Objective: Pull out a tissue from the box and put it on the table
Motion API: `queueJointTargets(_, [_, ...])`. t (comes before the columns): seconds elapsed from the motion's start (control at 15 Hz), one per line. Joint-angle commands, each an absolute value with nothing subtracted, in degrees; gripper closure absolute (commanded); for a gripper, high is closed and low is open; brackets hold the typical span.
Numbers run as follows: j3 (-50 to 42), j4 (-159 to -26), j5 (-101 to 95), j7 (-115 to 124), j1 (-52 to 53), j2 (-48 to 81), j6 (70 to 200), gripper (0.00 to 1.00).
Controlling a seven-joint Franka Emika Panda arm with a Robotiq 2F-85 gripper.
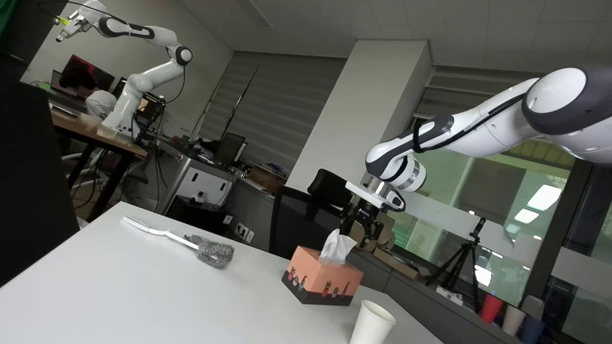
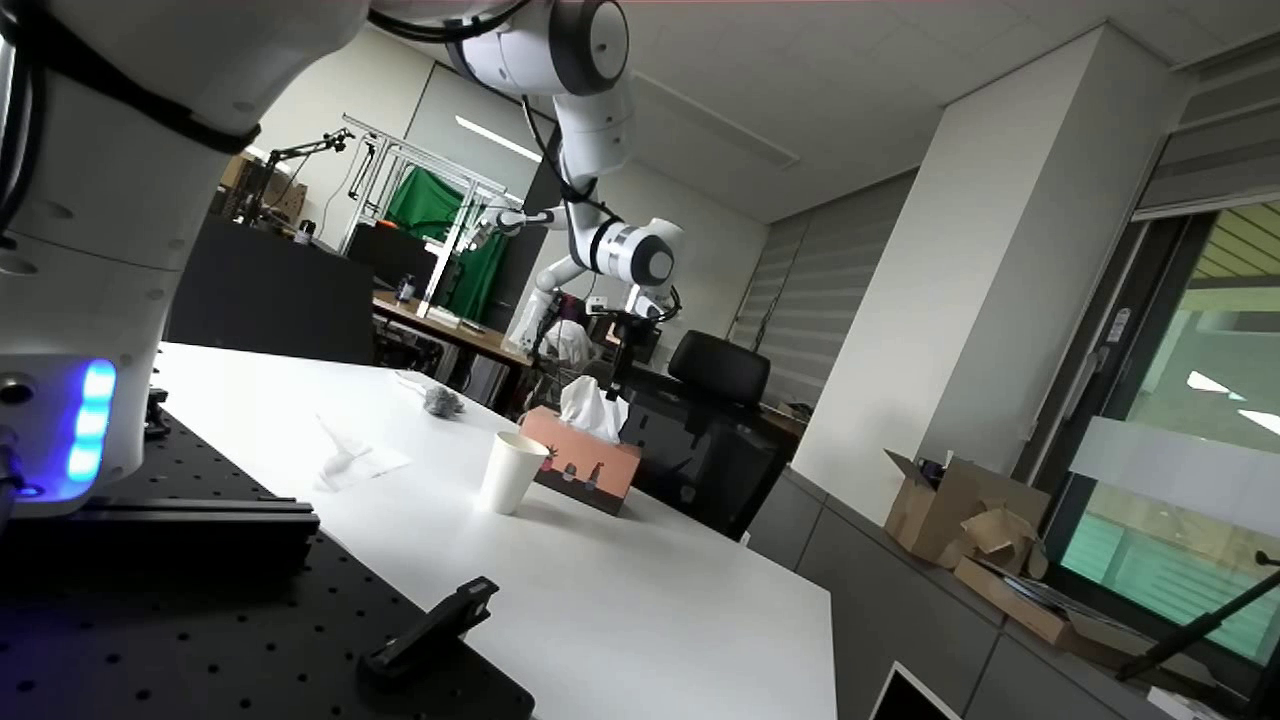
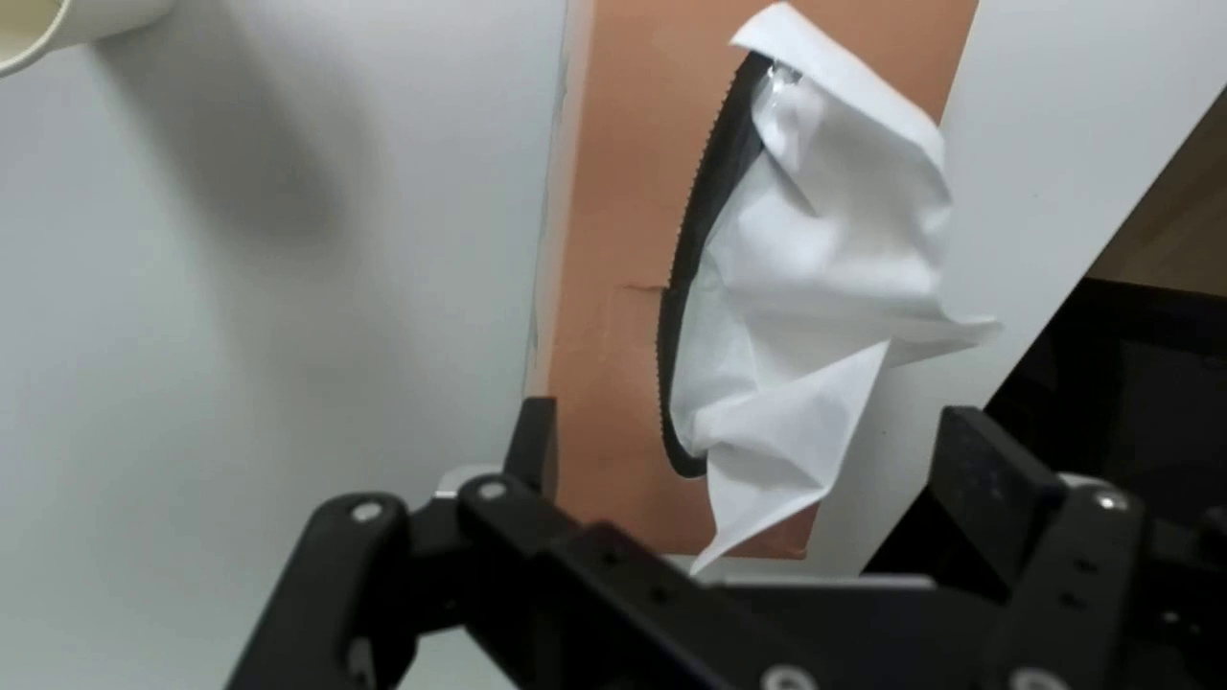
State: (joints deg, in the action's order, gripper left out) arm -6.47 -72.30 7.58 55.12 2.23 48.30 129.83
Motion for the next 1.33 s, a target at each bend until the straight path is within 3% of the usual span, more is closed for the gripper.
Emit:
queueJointTargets(0.0, [-5.98, -69.55, 9.11, 57.82, 2.11, 50.09, 128.82, 0.0])
queueJointTargets(0.2, [-5.95, -69.51, 9.2, 58.08, 2.32, 50.79, 128.36, 0.0])
queueJointTargets(0.27, [-6.05, -69.61, 9.22, 58.44, 2.49, 50.93, 128.61, 0.25])
queueJointTargets(0.33, [-6.21, -69.68, 9.06, 58.84, 2.71, 51.08, 128.8, 0.26])
queueJointTargets(1.0, [-6.76, -69.98, 8.7, 61.75, 3.12, 51.61, 130.21, 0.96])
queueJointTargets(1.27, [-6.94, -70.0, 8.55, 62.25, 3.1, 51.57, 130.03, 1.0])
